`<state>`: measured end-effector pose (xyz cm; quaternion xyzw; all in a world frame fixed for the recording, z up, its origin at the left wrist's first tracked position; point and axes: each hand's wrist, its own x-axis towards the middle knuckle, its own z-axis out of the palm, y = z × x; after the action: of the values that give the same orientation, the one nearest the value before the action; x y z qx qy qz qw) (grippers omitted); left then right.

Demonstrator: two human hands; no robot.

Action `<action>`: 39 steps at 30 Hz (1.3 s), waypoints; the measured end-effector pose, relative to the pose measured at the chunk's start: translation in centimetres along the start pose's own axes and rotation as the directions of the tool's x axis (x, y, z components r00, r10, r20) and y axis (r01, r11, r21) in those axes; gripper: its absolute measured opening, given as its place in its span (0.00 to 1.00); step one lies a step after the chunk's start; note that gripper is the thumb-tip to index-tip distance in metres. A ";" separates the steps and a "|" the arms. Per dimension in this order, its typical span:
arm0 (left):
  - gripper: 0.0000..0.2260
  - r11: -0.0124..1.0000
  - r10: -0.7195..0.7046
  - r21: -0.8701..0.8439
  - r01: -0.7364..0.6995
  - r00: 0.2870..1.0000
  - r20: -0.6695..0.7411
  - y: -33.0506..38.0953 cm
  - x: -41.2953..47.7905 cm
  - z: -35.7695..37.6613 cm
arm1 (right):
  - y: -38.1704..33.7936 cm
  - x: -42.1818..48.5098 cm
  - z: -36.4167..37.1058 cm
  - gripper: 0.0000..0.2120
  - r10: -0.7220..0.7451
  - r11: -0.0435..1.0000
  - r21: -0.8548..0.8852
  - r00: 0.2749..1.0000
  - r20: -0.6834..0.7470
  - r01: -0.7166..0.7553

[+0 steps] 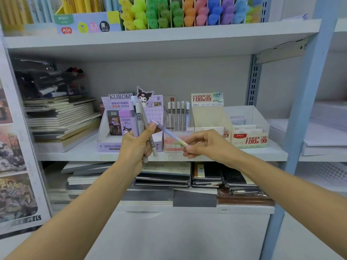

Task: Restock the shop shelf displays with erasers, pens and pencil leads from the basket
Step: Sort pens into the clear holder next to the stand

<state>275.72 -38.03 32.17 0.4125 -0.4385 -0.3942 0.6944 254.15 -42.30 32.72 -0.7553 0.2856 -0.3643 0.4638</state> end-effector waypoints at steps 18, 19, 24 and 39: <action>0.10 0.989 -0.014 0.149 0.004 0.998 0.067 -0.2 -2.4 3.0 | -3.5 1.3 1.0 0.11 -0.234 0.972 -0.065 0.932 -0.276 0.224; 0.09 0.988 -0.019 0.153 0.008 0.997 0.069 -0.2 -2.6 3.3 | -3.8 1.7 1.0 0.09 -0.225 0.974 -0.061 0.938 -0.266 0.216; 0.09 0.987 -0.004 0.159 -0.004 0.999 0.046 0.1 -2.6 3.6 | -4.6 2.7 0.9 0.11 -0.178 0.983 -0.073 0.966 -0.189 0.167; 0.13 0.979 -0.002 0.202 -0.024 0.992 0.126 0.1 1.3 0.1 | -3.7 8.5 -4.4 0.06 -0.326 0.938 -0.284 0.780 -0.535 0.197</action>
<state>276.08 -39.22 32.70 0.4531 -0.5214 -0.3688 0.6220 255.79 -49.55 39.81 -0.6876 0.3410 -0.6032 0.2171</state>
